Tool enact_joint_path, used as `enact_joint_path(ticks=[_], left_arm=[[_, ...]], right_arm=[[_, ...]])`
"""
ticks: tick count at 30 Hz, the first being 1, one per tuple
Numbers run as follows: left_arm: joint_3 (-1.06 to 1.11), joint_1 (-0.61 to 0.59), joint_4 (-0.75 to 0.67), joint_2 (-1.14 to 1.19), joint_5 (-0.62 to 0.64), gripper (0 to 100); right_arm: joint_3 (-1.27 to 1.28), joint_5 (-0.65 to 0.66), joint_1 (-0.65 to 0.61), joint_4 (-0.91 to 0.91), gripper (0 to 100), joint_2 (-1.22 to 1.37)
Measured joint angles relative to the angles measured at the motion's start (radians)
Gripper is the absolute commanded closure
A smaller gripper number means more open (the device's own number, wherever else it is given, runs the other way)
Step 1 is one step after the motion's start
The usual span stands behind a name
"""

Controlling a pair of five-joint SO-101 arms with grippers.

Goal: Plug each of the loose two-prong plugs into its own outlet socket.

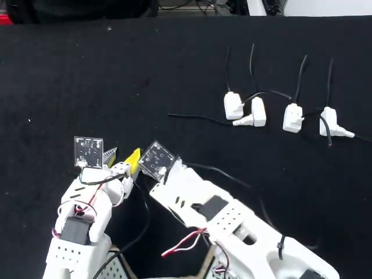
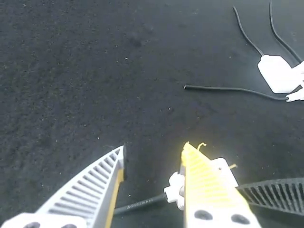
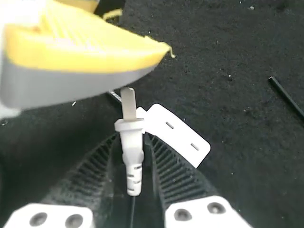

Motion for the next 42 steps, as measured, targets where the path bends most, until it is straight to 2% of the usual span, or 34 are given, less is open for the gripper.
enact_joint_path(ticks=[5, 10, 19, 29, 35, 42], left_arm=[[0.0, 0.005, 0.0, 0.0, 0.0, 80], [0.0, 0.005, 0.0, 0.0, 0.002, 80], [0.003, -0.002, -0.012, -0.011, 0.003, 80], [0.003, -0.002, -0.014, -0.012, 0.003, 80], [0.003, -0.002, -0.011, -0.012, 0.003, 80], [0.003, -0.002, -0.012, -0.012, 0.003, 80]], right_arm=[[-0.037, 0.0, 0.0, 0.051, 98.8, 0.0], [-0.097, 0.075, 0.0, 0.083, 98.8, 0.002], [-0.273, 0.094, 0.018, 0.302, 98.8, 0.002], [-0.281, 0.094, 0.026, 0.313, 98.8, 0.002], [-0.371, 0.051, 0.018, 0.416, 98.8, 0.003], [-0.382, 0.044, 0.014, 0.419, 98.8, 0.003]])
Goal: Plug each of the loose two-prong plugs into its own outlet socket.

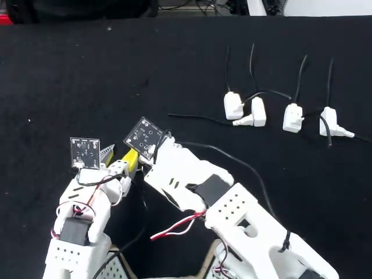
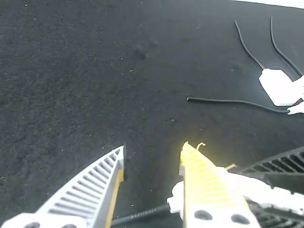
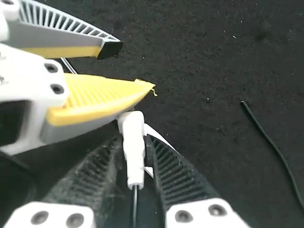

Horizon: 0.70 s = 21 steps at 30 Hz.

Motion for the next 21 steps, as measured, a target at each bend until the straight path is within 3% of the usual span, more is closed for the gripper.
enact_joint_path(ticks=[21], left_arm=[[0.0, -0.002, 0.002, 0.0, 0.0, 80]], right_arm=[[-0.015, -0.006, 0.0, 0.0, 98.8, 0.0]])
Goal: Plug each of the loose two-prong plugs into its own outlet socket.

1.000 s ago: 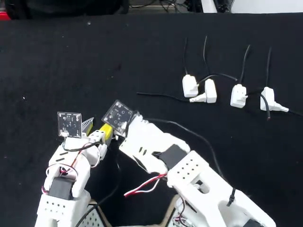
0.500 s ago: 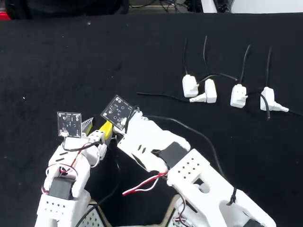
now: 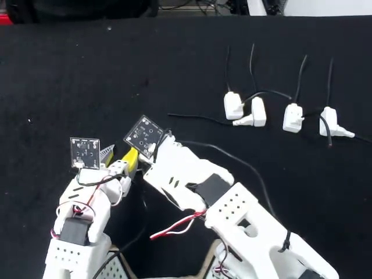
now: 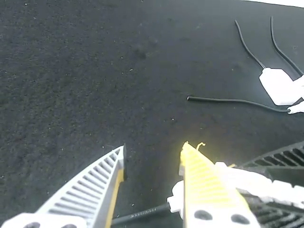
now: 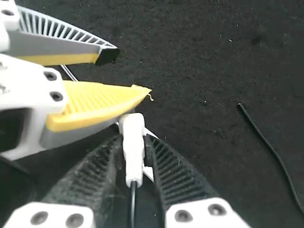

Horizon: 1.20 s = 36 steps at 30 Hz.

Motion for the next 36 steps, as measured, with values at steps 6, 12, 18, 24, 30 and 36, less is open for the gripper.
enact_joint_path(ticks=[6, 12, 18, 24, 30, 36], left_arm=[[0.0, 0.0, -0.003, -0.002, 0.0, 80], [0.0, 0.0, -0.003, -0.002, 0.0, 80], [0.0, 0.0, 0.003, -0.002, 0.0, 80], [0.0, -0.04, 0.008, 0.012, -0.003, 80], [0.0, -0.078, 0.008, 0.012, -0.003, 80], [0.0, -0.078, 0.008, 0.012, -0.003, 80]], right_arm=[[-0.025, 0.0, 0.0, 0.011, 98.8, 0.0], [-0.025, 0.0, 0.0, 0.011, 98.8, 0.0], [-0.025, 0.0, 0.0, 0.025, 98.8, 0.0], [0.066, -0.002, 0.098, 0.031, 98.8, -0.002], [0.071, -0.002, 0.201, 0.055, 98.8, -0.002], [-0.121, -0.097, 0.204, 0.245, 98.7, 0.026]])
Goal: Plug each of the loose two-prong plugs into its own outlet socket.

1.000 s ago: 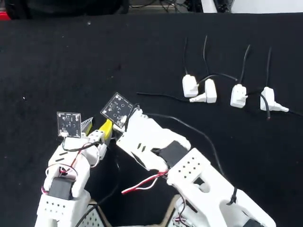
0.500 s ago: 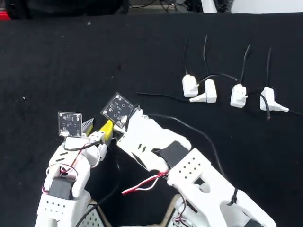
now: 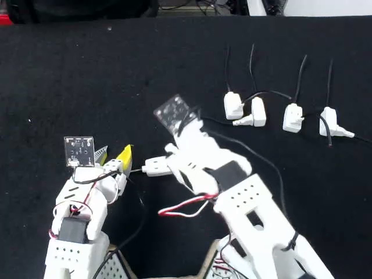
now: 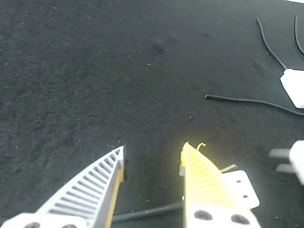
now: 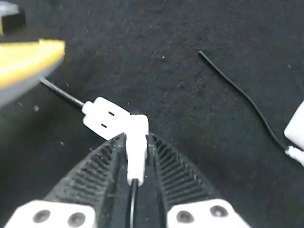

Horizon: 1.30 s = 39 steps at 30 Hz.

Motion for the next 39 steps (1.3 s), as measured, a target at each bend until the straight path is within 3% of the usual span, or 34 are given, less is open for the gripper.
enact_joint_path(ticks=[6, 16, 23, 39], left_arm=[[0.0, 0.0, 0.0, 0.0, 0.0, 80], [0.0, 0.0, 0.0, 0.0, 0.0, 80], [0.0, 0.0, 0.0, 0.0, 0.0, 80], [0.0, 0.0, 0.0, 0.0, 0.0, 80]], right_arm=[[-0.253, -0.167, 0.0, 0.238, 98.7, 0.183], [-0.644, -0.33, 0.025, 0.542, 98.8, 0.569], [-0.713, -0.43, 0.025, 0.566, 98.8, 0.692], [-0.715, -0.44, 0.029, 0.562, 98.7, 0.763]])
